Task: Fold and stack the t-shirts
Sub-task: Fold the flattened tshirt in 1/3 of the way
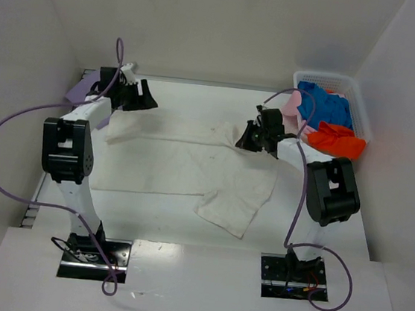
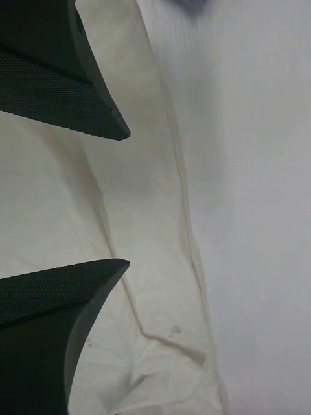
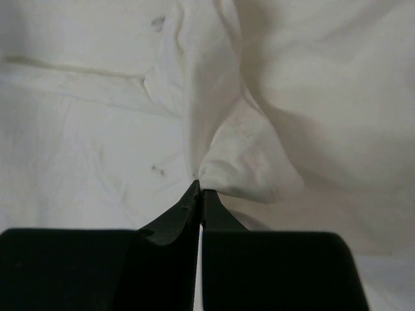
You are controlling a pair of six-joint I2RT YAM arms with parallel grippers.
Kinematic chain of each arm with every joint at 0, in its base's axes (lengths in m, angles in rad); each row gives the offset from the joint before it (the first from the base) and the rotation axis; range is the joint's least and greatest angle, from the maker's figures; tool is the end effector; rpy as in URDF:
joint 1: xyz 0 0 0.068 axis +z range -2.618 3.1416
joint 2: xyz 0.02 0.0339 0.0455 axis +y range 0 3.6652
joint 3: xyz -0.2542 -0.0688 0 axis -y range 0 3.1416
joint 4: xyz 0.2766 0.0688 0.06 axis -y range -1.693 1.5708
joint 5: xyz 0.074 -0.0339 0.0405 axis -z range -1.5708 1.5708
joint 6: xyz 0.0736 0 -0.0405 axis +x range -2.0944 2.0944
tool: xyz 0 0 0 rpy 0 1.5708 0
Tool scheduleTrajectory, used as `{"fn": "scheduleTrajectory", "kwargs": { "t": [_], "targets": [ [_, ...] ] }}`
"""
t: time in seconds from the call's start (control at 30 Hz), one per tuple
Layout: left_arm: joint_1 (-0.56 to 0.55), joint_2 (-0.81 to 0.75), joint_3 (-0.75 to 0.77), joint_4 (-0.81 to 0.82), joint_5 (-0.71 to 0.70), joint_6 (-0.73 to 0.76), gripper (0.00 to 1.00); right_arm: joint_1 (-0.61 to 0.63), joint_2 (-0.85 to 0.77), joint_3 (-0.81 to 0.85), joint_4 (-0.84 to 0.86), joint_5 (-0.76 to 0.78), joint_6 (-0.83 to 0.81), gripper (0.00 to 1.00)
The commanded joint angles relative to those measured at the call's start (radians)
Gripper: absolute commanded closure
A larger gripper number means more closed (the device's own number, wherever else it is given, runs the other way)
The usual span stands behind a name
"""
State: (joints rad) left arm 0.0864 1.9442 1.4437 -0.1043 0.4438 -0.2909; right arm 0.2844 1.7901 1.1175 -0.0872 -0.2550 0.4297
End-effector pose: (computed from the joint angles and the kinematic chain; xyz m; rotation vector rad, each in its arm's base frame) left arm 0.5006 0.0116 0.1902 -0.1537 2.1643 -0.5989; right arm 0.4117 0.1397 0.1362 0.0423 2.3921 0.6453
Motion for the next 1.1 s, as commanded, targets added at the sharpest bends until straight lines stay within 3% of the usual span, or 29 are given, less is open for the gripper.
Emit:
{"fn": "scheduleTrajectory", "kwargs": {
  "t": [0.0,0.3,0.5,0.6,0.7,0.8,0.9,1.07],
  "targets": [
    [-0.056,0.042,0.066,-0.044,0.112,0.076,0.18,0.021,-0.054,-0.048,0.038,-0.015,0.021,0.99],
    [-0.131,0.084,0.124,-0.055,0.09,0.058,0.16,0.041,-0.142,-0.162,-0.046,-0.036,0.032,0.99],
    [-0.159,0.148,0.178,-0.074,0.079,0.058,0.15,0.041,-0.239,-0.225,-0.092,-0.081,0.032,0.88],
    [-0.18,0.185,0.211,-0.083,0.069,0.049,0.15,0.041,-0.261,-0.214,-0.121,-0.092,0.052,0.69],
    [-0.191,0.208,0.224,-0.095,0.058,0.039,0.15,0.041,-0.287,-0.193,-0.144,-0.07,0.052,0.58],
    [-0.2,0.208,0.224,-0.095,0.058,0.039,0.15,0.041,-0.299,-0.162,-0.144,-0.008,0.052,0.33],
    [-0.209,0.208,0.213,-0.095,0.058,0.05,0.15,0.041,-0.276,-0.125,-0.109,0.002,0.052,0.25],
    [-0.229,0.217,0.204,-0.104,0.058,0.059,0.15,0.041,-0.097,-0.009,-0.08,0.026,0.052,0.13]
  ]
}}
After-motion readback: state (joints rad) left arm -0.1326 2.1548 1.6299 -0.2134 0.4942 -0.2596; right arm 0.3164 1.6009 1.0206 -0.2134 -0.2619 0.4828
